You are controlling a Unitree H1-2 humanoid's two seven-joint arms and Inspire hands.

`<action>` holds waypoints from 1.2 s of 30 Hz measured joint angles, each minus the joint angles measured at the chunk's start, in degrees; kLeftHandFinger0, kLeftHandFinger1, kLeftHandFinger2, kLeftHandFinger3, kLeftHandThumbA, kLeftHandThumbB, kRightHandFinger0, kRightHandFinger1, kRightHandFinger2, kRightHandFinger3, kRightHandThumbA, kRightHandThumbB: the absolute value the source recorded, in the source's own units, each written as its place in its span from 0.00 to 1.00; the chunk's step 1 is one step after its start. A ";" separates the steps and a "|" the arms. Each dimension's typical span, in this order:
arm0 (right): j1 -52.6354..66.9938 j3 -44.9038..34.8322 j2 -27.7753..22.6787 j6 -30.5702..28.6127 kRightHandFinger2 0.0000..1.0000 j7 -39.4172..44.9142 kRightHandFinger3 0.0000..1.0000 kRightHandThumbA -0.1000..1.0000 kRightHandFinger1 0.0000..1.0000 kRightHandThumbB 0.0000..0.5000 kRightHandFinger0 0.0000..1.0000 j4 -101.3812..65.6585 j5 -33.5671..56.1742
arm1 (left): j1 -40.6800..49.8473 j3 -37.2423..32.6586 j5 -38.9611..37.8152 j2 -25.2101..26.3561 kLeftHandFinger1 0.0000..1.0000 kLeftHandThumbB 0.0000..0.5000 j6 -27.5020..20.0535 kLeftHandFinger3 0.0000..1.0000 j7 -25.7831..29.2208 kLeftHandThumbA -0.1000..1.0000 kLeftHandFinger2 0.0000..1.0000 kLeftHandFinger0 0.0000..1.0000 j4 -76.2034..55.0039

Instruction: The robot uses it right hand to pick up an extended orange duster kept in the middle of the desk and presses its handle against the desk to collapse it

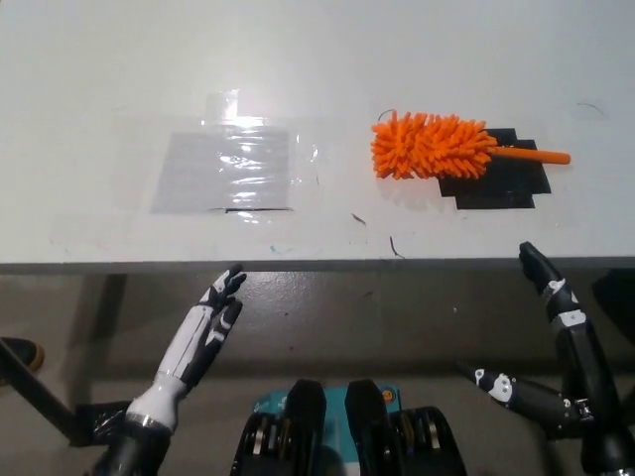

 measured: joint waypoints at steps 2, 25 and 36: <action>0.00 0.00 0.01 -0.25 1.00 0.00 1.00 1.00 1.00 0.25 1.00 0.98 0.22 | 3.20 -0.02 -0.83 0.02 1.00 1.00 -0.03 1.00 -0.81 1.00 1.00 1.00 -2.63; 5.81 0.64 1.67 -0.16 1.00 0.73 1.00 1.00 1.00 0.33 1.00 4.25 5.83 | 9.76 4.11 -5.26 0.91 1.00 1.00 -0.02 1.00 -3.58 1.00 1.00 1.00 -8.77; 8.23 1.54 1.67 -0.14 1.00 1.97 1.00 1.00 1.00 0.26 1.00 6.16 8.36 | 9.32 5.49 -5.25 0.91 1.00 1.00 -0.03 1.00 -3.41 1.00 1.00 1.00 -7.22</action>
